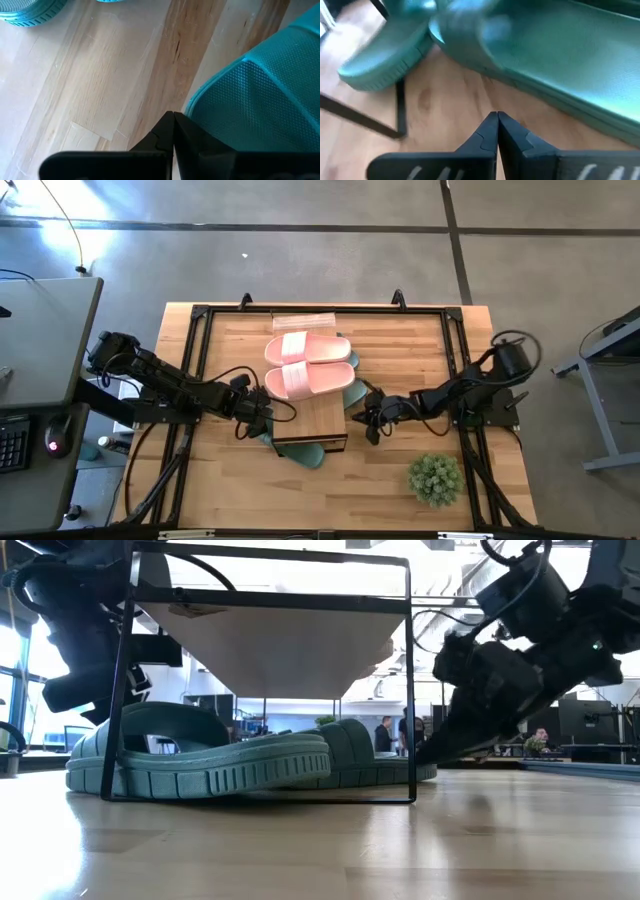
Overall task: Pick and place slides into the shelf
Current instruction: Put the green slide under the shelf
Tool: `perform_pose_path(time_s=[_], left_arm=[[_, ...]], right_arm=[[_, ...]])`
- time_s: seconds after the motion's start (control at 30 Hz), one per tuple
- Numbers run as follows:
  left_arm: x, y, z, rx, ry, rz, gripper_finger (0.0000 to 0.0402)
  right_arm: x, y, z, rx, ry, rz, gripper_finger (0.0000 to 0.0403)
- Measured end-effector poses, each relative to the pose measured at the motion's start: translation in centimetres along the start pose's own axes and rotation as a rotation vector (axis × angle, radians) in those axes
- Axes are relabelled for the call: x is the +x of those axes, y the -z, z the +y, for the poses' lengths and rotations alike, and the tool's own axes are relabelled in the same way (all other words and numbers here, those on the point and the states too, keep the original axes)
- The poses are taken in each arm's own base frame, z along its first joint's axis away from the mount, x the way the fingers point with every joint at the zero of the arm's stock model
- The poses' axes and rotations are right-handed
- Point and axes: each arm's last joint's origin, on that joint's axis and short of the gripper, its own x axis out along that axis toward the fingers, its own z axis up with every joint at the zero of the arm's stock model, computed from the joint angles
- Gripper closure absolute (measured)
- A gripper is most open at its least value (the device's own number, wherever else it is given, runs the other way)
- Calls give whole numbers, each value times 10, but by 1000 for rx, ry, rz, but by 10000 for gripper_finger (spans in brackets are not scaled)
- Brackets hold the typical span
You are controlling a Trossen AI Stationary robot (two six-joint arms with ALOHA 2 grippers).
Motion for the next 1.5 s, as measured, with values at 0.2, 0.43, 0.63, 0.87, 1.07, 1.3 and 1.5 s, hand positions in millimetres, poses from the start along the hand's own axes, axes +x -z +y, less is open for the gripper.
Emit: perform_pose_path(time_s=[0.2, 0.43, 0.63, 0.87, 1.07, 1.3, 1.5], left_arm=[[0, 0, 0, -1, -2, -4, 401], [0, 0, 0, -1, -8, -9, 401], [0, -1, 0, -3, -11, -15, 401], [0, -1, 0, -1, -22, -28, 401], [0, -2, 0, 13, -16, -31, 401], [0, -2, -1, 24, 17, -18, 401], [-2, -5, -3, 37, 40, -31, 401]], right_arm=[[21, -1, 9, 7, 21, -67, 403], [37, 3, 14, 39, 132, -183, 403], [46, 3, 17, 53, 181, -224, 403], [54, -5, 23, 18, 184, -223, 403], [56, -7, 23, 2, 229, -216, 403], [57, -10, 19, 11, 239, -218, 403], [58, -12, 14, 18, 247, -220, 403]])
